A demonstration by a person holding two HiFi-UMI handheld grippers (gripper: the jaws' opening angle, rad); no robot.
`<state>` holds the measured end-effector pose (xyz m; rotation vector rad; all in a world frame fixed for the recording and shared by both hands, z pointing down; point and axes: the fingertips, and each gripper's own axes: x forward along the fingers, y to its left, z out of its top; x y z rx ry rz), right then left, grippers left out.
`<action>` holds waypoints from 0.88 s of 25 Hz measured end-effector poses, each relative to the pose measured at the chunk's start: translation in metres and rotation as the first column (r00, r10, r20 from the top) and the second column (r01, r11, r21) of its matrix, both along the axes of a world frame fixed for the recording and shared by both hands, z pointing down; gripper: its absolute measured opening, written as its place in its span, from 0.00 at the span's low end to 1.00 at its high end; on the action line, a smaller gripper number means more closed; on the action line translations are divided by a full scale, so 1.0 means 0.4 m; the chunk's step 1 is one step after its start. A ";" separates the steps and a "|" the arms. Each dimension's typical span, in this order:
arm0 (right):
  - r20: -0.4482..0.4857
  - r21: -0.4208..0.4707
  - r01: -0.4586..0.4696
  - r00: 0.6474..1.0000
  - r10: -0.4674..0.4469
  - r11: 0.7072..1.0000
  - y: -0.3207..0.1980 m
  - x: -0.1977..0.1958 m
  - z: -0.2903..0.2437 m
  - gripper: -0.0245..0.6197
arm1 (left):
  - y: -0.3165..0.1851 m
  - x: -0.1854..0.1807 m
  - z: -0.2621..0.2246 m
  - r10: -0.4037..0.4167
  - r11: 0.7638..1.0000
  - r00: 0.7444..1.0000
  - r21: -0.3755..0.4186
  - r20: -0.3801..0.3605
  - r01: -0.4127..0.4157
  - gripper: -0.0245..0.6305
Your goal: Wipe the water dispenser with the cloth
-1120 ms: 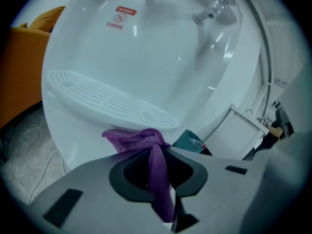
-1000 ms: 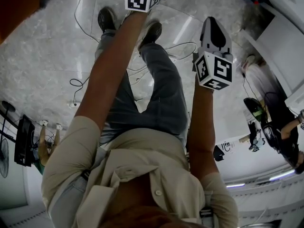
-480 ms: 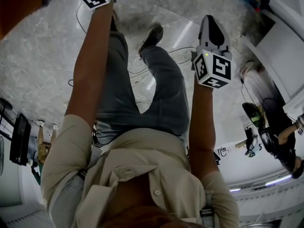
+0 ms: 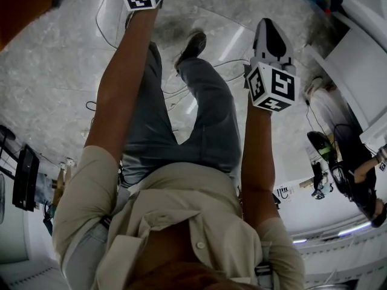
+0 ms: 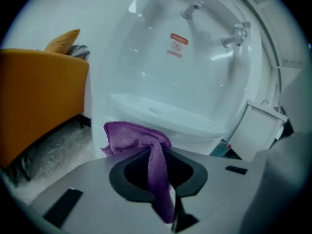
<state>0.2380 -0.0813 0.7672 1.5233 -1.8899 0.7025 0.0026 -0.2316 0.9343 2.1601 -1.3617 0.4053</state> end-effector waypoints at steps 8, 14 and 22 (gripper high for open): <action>0.020 0.024 -0.042 0.999 0.042 0.999 0.004 0.032 -0.057 0.08 | 0.168 0.205 -0.011 0.261 0.963 0.965 -0.068 0.021 -0.259 0.13; 0.047 0.041 -0.036 0.998 0.034 0.999 0.003 0.006 -0.173 0.08 | 0.266 0.174 -0.152 0.289 0.954 0.957 -0.092 0.019 -0.287 0.13; 0.058 0.106 0.011 0.998 -0.018 0.994 -0.018 -0.069 -0.394 0.08 | 0.299 0.037 -0.541 0.346 0.935 0.935 0.057 0.079 -0.351 0.13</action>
